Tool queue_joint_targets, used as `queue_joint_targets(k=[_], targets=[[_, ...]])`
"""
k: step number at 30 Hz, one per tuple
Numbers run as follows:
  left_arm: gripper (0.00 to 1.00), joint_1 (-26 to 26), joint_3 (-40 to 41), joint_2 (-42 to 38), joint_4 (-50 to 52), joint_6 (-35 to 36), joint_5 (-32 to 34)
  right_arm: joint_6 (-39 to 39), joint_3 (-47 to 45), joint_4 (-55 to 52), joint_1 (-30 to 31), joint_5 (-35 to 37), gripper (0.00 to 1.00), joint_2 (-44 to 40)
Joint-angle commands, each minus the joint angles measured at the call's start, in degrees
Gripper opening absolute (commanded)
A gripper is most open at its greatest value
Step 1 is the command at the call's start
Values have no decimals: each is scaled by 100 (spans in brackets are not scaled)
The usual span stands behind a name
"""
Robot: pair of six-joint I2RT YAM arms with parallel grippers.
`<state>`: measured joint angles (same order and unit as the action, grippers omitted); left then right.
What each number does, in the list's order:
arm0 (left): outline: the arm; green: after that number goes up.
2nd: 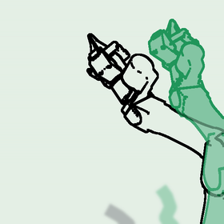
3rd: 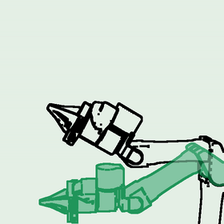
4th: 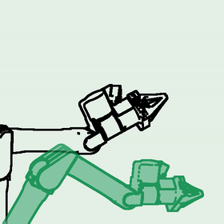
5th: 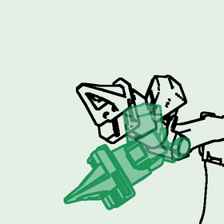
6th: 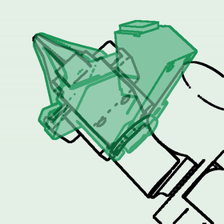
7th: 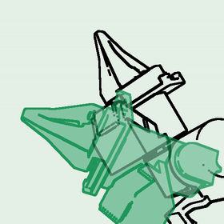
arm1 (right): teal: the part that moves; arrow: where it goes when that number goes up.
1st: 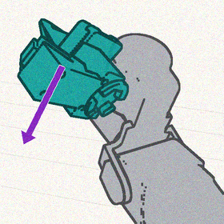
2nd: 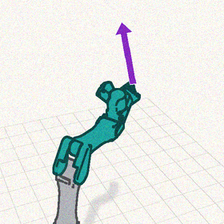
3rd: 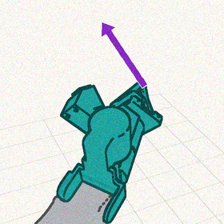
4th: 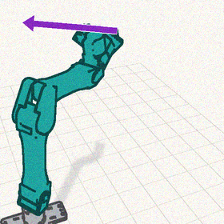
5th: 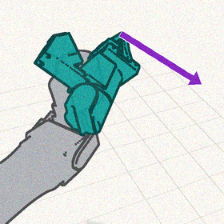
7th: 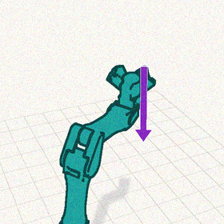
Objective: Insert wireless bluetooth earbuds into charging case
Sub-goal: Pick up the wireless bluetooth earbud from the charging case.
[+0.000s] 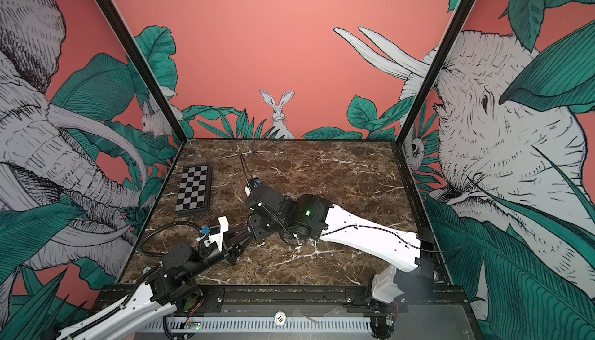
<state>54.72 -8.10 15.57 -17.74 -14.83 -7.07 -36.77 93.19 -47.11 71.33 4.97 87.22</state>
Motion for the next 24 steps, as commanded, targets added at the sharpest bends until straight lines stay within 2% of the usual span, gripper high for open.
queue_joint_targets(k=[1,24], targets=[[0,13,62,19,-224,-38,-103,252,190,-120,-31,114,42,72],[0,20,53,-32,-169,-84,-120,436,327,-301,-31,408,26,282]])
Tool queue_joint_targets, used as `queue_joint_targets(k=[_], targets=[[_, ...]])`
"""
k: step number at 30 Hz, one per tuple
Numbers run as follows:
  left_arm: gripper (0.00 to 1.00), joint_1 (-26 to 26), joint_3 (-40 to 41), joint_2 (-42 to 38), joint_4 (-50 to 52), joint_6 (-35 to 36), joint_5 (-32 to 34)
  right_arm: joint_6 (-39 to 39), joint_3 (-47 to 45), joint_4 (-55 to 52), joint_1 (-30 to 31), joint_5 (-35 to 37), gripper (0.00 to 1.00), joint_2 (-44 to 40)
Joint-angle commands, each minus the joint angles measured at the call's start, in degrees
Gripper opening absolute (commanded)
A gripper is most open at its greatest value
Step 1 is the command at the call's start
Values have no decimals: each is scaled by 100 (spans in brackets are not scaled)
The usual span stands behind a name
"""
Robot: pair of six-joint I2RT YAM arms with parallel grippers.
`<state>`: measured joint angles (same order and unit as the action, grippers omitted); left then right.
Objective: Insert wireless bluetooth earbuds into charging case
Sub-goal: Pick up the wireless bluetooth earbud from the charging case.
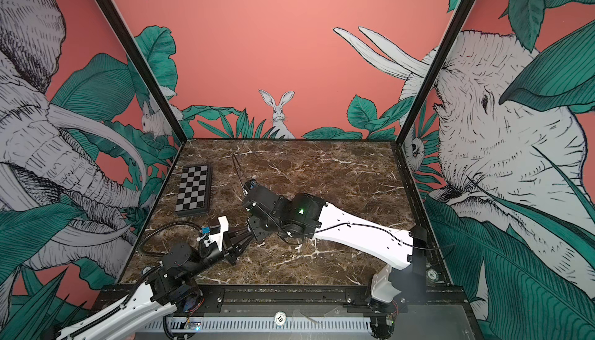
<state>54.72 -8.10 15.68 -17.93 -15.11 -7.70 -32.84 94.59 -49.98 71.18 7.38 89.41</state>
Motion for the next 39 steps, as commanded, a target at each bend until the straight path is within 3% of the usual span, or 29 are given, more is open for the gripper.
queue_joint_targets(k=[1,5,21,39], targets=[[0,21,53,-35,-154,-65,-66,41,191,-9,-16,193,26,68],[0,21,43,5,-167,-96,-100,41,231,8,-16,249,31,77],[0,21,18,22,-156,-69,-105,136,382,-185,-7,141,36,178],[0,21,-19,-30,-85,8,-52,122,231,-174,-3,166,29,180]])
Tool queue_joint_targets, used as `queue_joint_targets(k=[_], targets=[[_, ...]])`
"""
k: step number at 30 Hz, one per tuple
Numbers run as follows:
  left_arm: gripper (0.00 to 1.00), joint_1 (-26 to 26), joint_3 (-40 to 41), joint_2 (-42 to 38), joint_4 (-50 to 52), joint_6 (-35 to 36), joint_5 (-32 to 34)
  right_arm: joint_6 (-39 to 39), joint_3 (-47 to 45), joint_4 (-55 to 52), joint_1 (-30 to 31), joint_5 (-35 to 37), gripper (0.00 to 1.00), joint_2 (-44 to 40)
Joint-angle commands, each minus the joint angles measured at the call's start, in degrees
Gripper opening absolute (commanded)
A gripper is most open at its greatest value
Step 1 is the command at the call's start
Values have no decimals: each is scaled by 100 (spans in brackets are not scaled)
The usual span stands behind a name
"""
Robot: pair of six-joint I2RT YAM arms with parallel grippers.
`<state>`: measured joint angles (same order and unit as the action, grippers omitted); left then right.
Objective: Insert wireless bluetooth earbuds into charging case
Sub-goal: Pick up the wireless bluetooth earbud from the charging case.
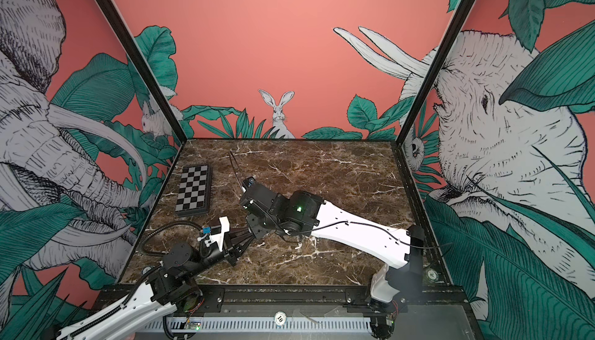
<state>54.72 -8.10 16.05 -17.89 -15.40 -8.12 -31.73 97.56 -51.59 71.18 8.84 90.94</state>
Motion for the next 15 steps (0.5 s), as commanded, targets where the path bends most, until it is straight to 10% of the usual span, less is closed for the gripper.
queue_joint_targets(k=[1,15], targets=[[0,21,-16,-65,-92,37,-21,11,-79,-9,1,22,28,29],[0,21,-26,-146,-48,81,39,-84,-202,-7,35,-22,33,27]])
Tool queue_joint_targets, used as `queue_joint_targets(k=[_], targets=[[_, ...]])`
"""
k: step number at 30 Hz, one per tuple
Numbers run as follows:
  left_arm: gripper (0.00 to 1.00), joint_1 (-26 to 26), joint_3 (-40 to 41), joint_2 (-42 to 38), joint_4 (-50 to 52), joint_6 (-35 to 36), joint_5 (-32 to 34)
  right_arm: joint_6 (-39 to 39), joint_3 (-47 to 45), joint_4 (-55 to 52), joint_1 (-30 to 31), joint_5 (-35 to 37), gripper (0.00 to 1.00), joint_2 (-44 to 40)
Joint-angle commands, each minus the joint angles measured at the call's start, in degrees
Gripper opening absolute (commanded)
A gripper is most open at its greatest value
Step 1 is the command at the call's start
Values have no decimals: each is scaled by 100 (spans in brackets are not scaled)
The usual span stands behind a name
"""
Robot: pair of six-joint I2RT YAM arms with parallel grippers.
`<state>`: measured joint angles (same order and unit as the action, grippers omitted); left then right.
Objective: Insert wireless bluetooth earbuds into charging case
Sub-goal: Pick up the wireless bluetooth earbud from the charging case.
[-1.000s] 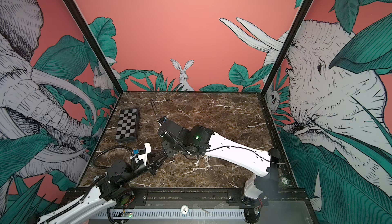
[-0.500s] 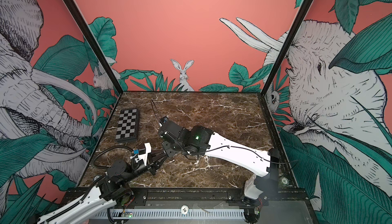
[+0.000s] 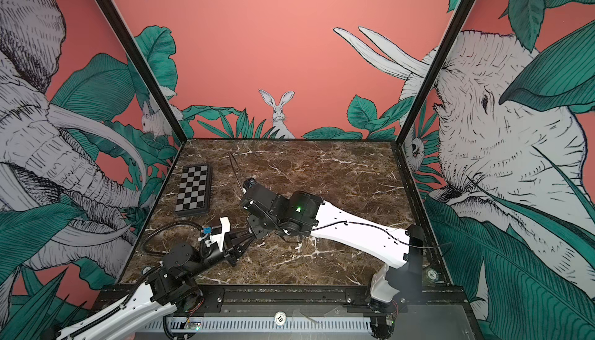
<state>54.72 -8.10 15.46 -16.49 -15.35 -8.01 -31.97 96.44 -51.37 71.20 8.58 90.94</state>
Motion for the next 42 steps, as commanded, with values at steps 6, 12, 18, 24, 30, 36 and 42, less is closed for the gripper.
queue_joint_targets(k=[6,12,18,24,30,36,42], targets=[[0,21,-25,-88,-189,68,19,-73,-126,44,43,-11,29,12],[0,21,-26,-141,-160,76,43,-75,-118,-6,69,9,27,29],[0,21,-25,-171,-145,83,72,-37,-97,-18,96,35,25,-23],[0,21,-43,-173,-120,76,76,-5,-48,-64,122,-18,24,27],[0,20,-34,-136,-143,68,73,69,57,-101,129,142,22,13],[0,21,-42,-68,-168,35,21,153,149,-139,131,301,21,29],[0,21,-38,-52,-169,14,7,203,233,-151,126,361,18,195]])
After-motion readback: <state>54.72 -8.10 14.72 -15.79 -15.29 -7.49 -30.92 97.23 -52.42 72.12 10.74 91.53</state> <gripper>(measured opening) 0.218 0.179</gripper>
